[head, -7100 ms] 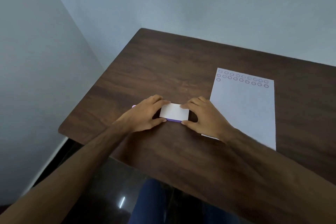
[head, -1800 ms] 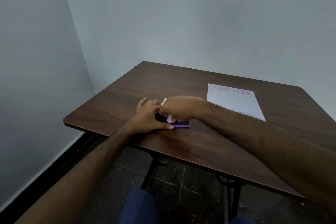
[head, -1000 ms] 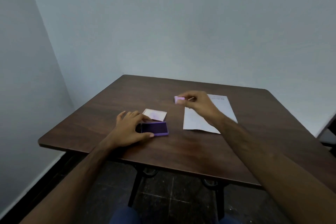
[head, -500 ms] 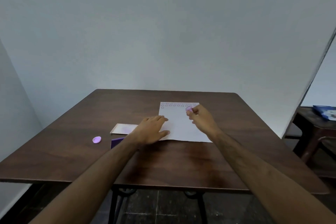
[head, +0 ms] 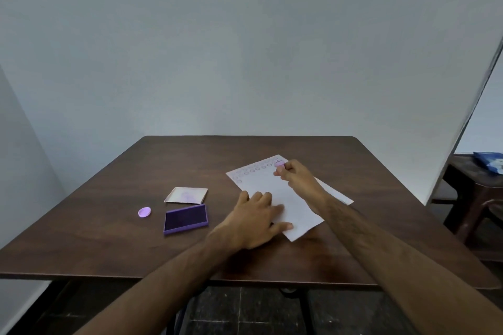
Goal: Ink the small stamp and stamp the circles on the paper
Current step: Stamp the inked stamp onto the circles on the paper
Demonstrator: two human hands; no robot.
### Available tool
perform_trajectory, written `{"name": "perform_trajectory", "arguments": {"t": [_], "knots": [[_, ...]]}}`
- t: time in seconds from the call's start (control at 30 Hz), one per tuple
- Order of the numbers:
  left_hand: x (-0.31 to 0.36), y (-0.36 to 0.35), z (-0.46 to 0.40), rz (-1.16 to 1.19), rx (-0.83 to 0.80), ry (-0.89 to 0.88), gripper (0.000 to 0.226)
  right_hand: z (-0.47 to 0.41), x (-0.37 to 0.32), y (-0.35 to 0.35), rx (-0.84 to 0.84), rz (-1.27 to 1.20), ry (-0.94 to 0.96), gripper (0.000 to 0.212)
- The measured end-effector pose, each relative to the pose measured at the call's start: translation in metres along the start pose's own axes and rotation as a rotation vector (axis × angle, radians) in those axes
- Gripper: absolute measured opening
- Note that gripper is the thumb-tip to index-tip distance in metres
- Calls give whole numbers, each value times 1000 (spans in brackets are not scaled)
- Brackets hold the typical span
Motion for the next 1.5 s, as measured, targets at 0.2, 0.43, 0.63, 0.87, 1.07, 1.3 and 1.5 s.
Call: {"name": "perform_trajectory", "arguments": {"t": [0.2, 0.43, 0.63, 0.87, 1.07, 1.3, 1.5], "knots": [[31, 5, -2, 157, 10, -55, 70, 15, 11, -1, 23, 222, 19, 24], [-40, 11, 24, 223, 202, 59, 41, 45, 29, 16, -117, 264, 104, 24], [-41, 0, 42, 304, 206, -34, 37, 73, 38, 41, -295, 169, 151, 19], [-32, 2, 44, 342, 201, -127, 33, 77, 15, 48, -317, 126, 172, 24], [-37, 1, 46, 342, 232, -114, 38, 76, -12, 3, -507, -362, 147, 22], [-44, -6, 44, 350, 234, -84, 44, 75, -11, -11, -598, -531, 213, 22], [-47, -12, 42, 412, 197, -69, 45, 71, -5, -3, -535, -429, 169, 22]]}}
Point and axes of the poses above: each hand's wrist, its own z-axis away from the middle knuckle, its own y-axis out of the back of the hand, x = y × z, the point moved 7 cm from there along -z, towards the middle knuckle, and after that the axes turned 6 degrees about z, right-handed, at the moved point
